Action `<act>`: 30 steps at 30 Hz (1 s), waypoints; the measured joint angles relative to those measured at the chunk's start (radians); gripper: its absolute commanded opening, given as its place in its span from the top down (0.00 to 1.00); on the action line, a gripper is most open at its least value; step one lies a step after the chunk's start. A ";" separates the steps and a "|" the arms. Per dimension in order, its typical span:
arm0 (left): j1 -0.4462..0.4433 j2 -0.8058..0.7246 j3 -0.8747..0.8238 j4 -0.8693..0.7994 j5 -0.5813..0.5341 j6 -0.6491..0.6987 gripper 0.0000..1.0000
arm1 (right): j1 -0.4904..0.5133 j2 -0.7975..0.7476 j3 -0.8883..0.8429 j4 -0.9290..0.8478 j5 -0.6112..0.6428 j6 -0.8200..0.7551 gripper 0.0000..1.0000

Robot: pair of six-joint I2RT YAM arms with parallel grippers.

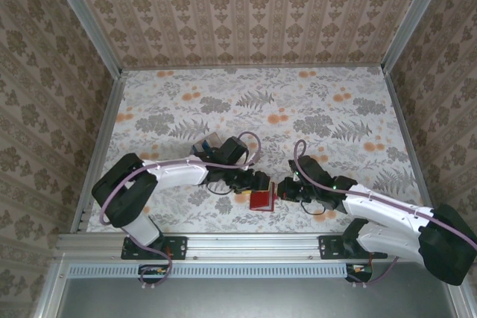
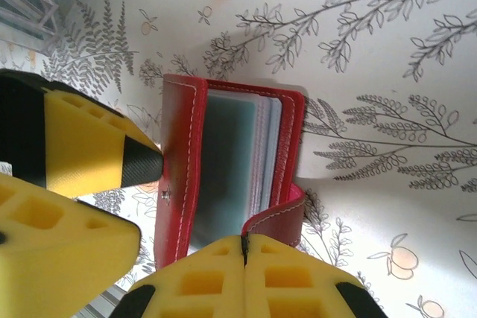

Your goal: Put the credit cards into the card holder

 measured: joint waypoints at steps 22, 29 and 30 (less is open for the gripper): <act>0.007 -0.063 -0.033 -0.023 -0.075 0.158 0.47 | -0.004 0.074 0.133 -0.071 -0.063 -0.056 1.00; 0.005 -0.011 -0.032 0.069 -0.029 0.135 0.36 | -0.034 0.088 0.098 -0.039 -0.105 -0.045 1.00; 0.006 -0.014 -0.032 0.068 -0.029 0.136 0.36 | -0.039 0.088 0.090 -0.036 -0.109 -0.045 1.00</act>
